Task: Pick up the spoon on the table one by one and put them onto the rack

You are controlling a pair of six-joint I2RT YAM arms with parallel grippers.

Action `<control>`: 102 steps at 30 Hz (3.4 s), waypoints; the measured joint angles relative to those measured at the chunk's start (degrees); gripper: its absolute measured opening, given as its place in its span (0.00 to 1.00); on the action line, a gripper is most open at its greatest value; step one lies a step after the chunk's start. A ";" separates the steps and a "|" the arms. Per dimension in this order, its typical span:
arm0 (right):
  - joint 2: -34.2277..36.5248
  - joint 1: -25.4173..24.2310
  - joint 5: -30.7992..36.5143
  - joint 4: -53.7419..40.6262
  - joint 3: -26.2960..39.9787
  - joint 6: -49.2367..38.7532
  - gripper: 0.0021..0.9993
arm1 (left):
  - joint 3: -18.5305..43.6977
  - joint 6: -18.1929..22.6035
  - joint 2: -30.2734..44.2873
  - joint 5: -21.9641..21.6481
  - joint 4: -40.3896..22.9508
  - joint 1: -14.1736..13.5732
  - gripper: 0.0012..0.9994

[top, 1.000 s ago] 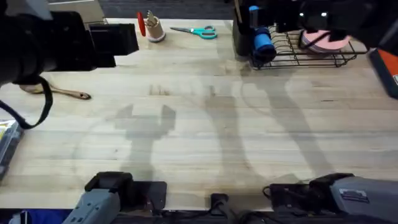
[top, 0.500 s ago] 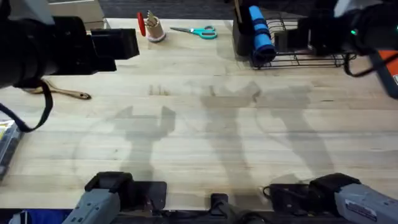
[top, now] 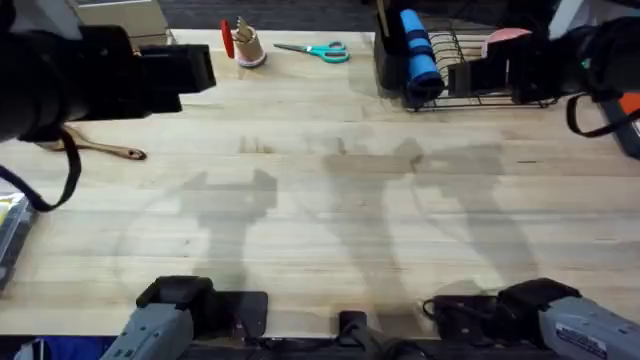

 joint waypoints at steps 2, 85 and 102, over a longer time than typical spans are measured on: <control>0.00 0.00 0.00 0.07 0.00 0.00 0.99 | 0.00 -1.65 0.00 -2.43 -0.50 0.00 0.99; 0.00 0.00 0.00 1.57 0.00 0.00 0.99 | 11.54 -19.47 64.27 -1.79 18.77 42.66 1.00; -0.01 0.00 0.00 1.59 0.00 0.00 0.99 | 14.71 -19.62 68.26 -1.62 15.25 42.66 0.64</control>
